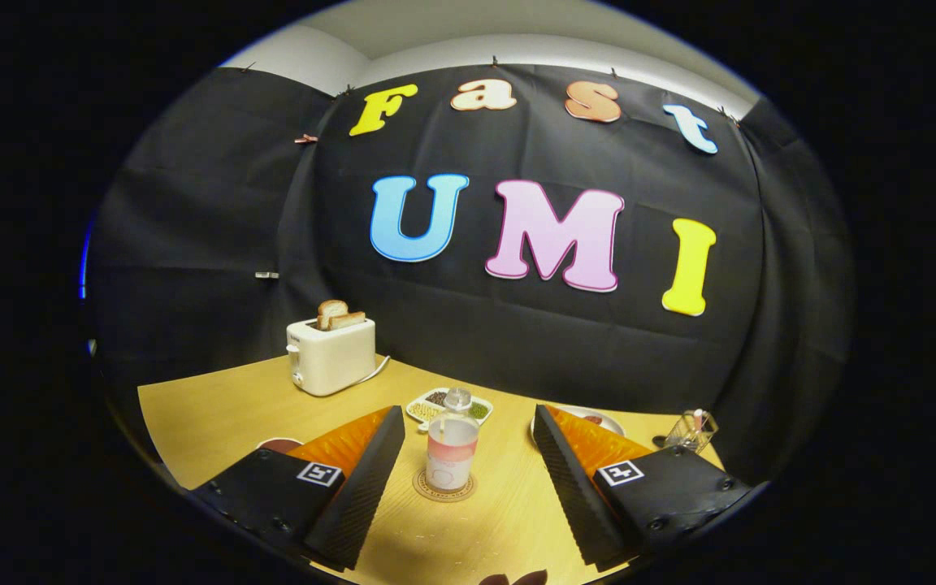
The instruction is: Take the bottle from table, then pour the juice into the cup, finally place the bottle on the coaster
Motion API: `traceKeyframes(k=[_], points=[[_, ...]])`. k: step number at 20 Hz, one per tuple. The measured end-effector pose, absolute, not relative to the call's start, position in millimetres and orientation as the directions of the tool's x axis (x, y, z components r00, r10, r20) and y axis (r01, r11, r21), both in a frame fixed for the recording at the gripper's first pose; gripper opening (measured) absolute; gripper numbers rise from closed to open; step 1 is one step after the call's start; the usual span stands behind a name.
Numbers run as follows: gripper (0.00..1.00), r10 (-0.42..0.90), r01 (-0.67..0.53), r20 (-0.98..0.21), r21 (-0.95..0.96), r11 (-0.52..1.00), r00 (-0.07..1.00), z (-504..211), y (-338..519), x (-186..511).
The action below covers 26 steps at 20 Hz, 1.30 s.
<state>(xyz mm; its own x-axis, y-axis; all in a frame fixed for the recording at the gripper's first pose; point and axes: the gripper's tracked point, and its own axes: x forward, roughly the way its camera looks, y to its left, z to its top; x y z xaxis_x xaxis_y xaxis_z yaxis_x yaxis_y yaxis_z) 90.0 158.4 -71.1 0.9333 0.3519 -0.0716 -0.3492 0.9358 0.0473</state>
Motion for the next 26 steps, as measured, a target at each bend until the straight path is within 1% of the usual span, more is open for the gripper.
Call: traceKeyframes(k=[5, 10, 12, 19, 26], points=[[0.98, 0.335, -0.335, -0.02, 0.001, 0.942, 0.942, -15.9, 124.4, 55.0], [0.97, 0.323, -0.323, -0.01, -0.025, 0.946, 0.946, 5.9, 101.2, 17.8], [0.98, 0.329, -0.329, -0.009, -0.004, 0.944, 0.944, 12.6, 95.4, 6.0], [0.97, 0.233, -0.233, -0.005, 0.039, 0.972, 0.972, 17.1, 57.7, -8.4], [0.97, 0.219, -0.217, -0.025, 0.06, 0.974, 0.975, 9.5, 42.7, -10.4]])
